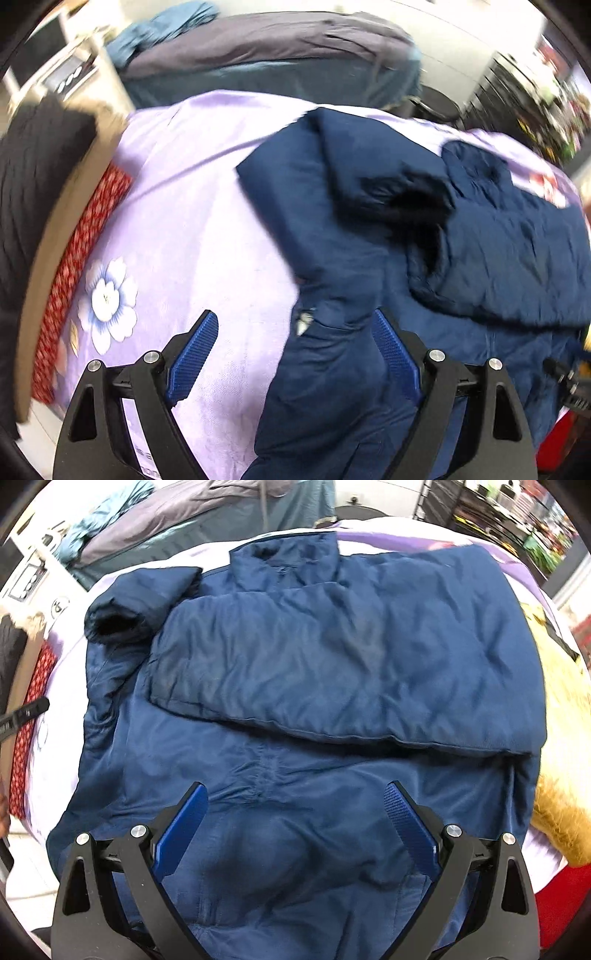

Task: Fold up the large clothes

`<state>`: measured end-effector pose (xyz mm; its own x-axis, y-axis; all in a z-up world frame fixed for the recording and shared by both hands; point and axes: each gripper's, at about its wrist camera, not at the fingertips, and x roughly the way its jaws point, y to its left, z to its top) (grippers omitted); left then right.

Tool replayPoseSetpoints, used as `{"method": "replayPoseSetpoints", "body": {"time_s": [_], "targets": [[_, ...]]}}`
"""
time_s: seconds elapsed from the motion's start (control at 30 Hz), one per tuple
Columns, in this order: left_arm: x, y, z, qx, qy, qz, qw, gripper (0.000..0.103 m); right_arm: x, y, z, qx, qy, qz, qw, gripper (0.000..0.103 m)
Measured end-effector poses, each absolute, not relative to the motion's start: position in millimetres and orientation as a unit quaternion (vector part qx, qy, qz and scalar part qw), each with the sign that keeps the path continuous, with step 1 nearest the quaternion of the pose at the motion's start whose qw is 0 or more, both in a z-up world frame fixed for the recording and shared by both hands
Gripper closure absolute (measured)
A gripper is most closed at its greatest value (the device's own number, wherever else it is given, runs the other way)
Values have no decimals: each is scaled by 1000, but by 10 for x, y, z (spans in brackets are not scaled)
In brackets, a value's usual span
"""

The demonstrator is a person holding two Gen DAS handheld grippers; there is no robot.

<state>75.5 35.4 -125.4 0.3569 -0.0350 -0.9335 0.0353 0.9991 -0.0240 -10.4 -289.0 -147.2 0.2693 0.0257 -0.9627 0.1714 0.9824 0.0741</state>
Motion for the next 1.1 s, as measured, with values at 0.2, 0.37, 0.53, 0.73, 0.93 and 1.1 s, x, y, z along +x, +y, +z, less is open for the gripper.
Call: {"method": "replayPoseSetpoints", "body": {"time_s": [0.2, 0.37, 0.53, 0.73, 0.93, 1.1], "targets": [[1076, 508, -1225, -109, 563, -31, 819, 20, -85, -2758, -1482, 64, 605, -34, 793, 8], [1411, 89, -1285, -91, 568, -67, 815, 19, -133, -2801, -1515, 68, 610, -42, 789, 8], [1655, -334, -1544, -27, 577, -46, 815, 18, -213, -2935, -1536, 82, 613, -61, 783, 8], [1920, -532, -1607, 36, 549, -30, 835, 42, -300, -3116, -1505, 96, 608, -88, 783, 8], [1949, -553, -1213, 5, 537, -90, 839, 83, -140, -3030, -1433, 73, 593, -66, 799, 8], [1611, -683, -421, 26, 479, -166, 861, 86, 171, -2535, -1064, -34, 515, 7, 857, 8]]}}
